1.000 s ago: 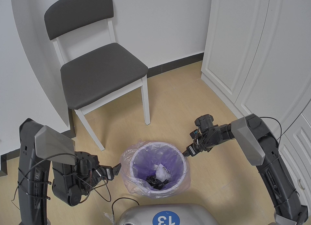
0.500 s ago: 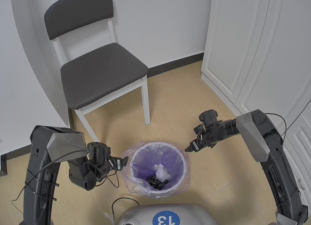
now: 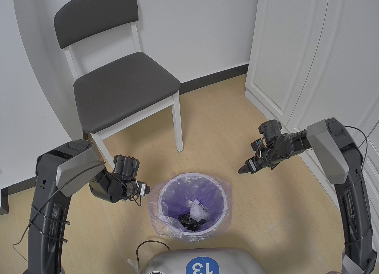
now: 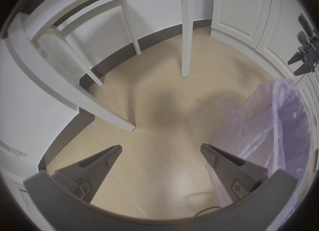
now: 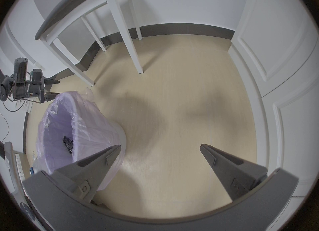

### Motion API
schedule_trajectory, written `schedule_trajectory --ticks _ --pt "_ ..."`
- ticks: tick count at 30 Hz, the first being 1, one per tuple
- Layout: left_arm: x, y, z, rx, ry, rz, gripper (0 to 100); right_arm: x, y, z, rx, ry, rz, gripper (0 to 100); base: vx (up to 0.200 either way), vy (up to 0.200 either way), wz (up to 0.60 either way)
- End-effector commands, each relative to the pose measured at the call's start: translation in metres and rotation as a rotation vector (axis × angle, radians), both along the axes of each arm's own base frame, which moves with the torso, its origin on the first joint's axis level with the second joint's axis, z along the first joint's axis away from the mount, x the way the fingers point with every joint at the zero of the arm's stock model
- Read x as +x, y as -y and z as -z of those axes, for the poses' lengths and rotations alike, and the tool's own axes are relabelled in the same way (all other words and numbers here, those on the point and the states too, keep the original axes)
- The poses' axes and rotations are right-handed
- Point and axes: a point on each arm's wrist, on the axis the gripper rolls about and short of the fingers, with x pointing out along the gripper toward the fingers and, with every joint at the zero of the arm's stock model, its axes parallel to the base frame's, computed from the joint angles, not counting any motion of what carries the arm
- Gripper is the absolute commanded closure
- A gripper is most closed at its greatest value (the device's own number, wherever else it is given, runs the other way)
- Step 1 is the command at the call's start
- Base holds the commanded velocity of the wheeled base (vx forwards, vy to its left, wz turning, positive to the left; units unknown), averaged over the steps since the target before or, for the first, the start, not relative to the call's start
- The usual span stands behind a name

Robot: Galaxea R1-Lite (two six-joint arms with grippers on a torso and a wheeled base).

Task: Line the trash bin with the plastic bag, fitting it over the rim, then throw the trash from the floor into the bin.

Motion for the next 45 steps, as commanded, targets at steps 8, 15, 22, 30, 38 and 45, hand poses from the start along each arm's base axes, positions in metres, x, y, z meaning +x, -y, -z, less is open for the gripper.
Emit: schedule_trajectory --ticks 8,15,22,30,38,45 --pt "-0.024 -0.059 -0.029 -0.020 0.177 -0.116 0 -0.059 0.031 -0.065 0.027 0.130 0.053 0 0.000 0.000 0.00" --pt "-0.080 -0.060 -0.073 -0.107 0.327 -0.036 0 -0.101 0.038 -0.108 0.116 0.254 0.167 0 0.000 0.000 0.00" --pt "-0.173 -0.063 -0.124 -0.193 0.528 0.008 0 -0.187 0.054 -0.168 0.227 0.513 0.289 0 0.000 0.000 0.00" --pt "-0.247 -0.074 -0.207 -0.357 0.785 0.022 0 -0.271 0.072 -0.224 0.328 0.781 0.457 0 0.000 0.000 0.00" --pt "-0.303 -0.090 -0.280 -0.374 0.921 -0.013 0 -0.343 0.087 -0.276 0.397 1.066 0.570 0 0.000 0.000 0.00" --pt "-0.388 -0.099 -0.290 -0.390 0.919 -0.008 0 -0.431 0.104 -0.297 0.402 1.269 0.608 0 0.000 0.000 0.00"
